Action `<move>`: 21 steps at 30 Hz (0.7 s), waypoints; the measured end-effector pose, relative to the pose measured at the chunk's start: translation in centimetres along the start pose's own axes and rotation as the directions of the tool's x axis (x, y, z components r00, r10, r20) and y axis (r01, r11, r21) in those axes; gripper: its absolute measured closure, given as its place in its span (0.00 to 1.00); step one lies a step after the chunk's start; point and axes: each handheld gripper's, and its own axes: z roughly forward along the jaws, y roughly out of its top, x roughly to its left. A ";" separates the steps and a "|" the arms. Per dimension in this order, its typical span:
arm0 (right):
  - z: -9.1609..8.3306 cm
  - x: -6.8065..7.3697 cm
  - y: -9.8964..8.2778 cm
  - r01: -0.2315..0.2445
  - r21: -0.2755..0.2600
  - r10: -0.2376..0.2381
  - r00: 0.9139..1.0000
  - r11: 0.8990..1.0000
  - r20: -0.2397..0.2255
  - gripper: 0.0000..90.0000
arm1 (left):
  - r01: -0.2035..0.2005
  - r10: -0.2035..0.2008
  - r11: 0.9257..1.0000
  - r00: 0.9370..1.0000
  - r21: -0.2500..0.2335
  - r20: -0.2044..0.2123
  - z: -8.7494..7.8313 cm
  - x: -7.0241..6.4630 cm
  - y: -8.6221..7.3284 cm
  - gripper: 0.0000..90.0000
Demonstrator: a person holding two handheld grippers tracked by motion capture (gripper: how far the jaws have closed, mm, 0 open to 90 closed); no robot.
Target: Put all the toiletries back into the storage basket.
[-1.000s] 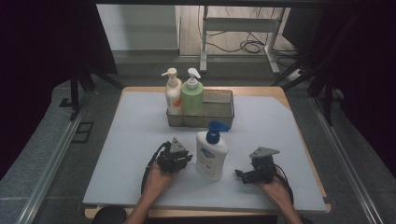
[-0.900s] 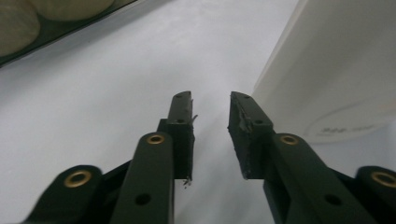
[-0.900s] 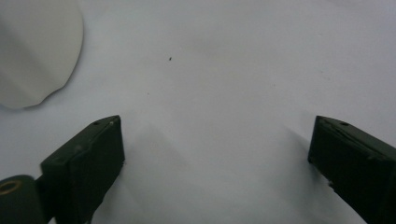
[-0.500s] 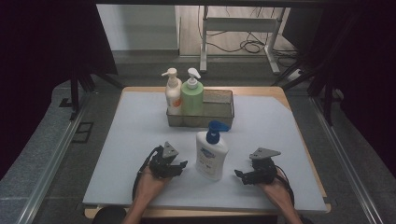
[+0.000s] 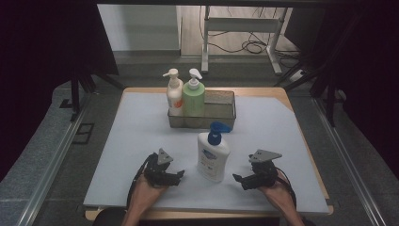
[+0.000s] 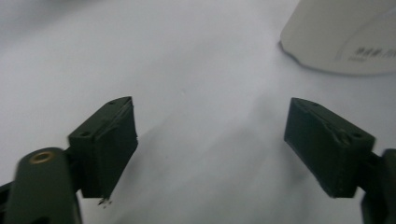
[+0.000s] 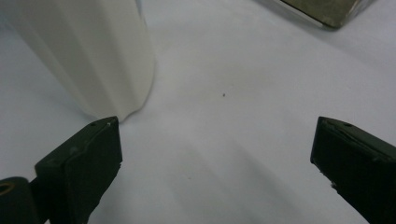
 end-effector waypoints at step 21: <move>-1.5 2.4 3.7 0.048 -0.077 -0.057 0.992 0.996 -0.114 0.00 | 0.023 -0.023 1.000 1.000 0.004 -0.002 0.3 0.2 -1.2 0.13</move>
